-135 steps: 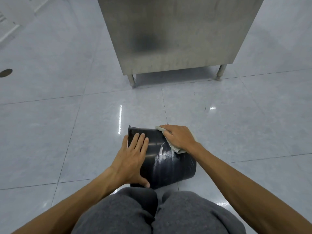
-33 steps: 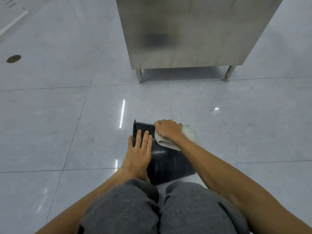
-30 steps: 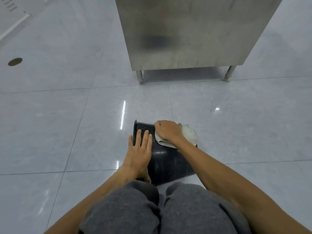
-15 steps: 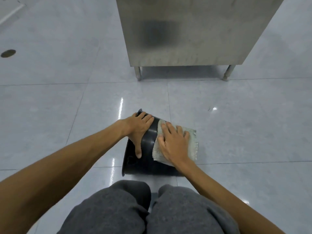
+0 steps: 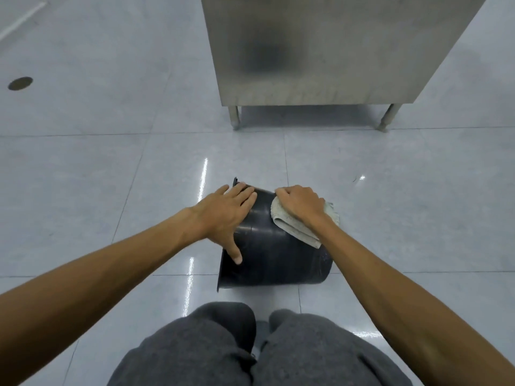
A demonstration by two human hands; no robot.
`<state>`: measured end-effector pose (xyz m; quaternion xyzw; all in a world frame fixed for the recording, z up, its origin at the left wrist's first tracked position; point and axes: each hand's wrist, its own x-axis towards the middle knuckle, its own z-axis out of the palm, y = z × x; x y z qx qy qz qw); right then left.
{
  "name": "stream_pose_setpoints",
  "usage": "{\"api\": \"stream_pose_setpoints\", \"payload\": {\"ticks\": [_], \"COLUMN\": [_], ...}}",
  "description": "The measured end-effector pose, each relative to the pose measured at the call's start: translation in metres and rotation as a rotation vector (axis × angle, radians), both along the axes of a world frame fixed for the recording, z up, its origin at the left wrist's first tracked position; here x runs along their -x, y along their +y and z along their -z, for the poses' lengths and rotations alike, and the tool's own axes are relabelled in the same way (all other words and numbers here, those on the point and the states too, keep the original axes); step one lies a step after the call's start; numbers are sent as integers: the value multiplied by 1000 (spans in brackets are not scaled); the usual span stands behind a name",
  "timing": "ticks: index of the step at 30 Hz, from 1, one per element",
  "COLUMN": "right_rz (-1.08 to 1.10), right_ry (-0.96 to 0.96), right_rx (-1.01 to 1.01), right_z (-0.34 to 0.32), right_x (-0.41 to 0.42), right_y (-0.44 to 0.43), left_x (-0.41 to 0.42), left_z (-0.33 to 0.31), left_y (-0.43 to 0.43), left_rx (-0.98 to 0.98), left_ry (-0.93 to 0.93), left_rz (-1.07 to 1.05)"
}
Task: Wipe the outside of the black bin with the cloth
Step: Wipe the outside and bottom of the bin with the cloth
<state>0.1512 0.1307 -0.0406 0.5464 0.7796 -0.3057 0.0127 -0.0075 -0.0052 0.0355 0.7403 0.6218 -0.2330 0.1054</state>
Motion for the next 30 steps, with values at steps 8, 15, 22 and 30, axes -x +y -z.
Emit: {"api": "stream_pose_setpoints", "payload": {"ticks": [8, 15, 22, 30], "right_rz": [-80, -256, -248, -191], "right_ry": [-13, 47, 96, -39], "right_rx": [-78, -443, -548, -350], "right_z": [8, 17, 41, 14], "right_x": [17, 12, -51, 19], "right_y": [-12, -76, -98, -54], "left_x": [7, 9, 5, -10], "left_z": [21, 19, 20, 15], "left_y": [-9, -5, -11, -31], "left_rx": [-78, -67, -88, -79], "left_ry": [14, -5, -102, -121], "left_rz": [-113, -138, -168, -213]}}
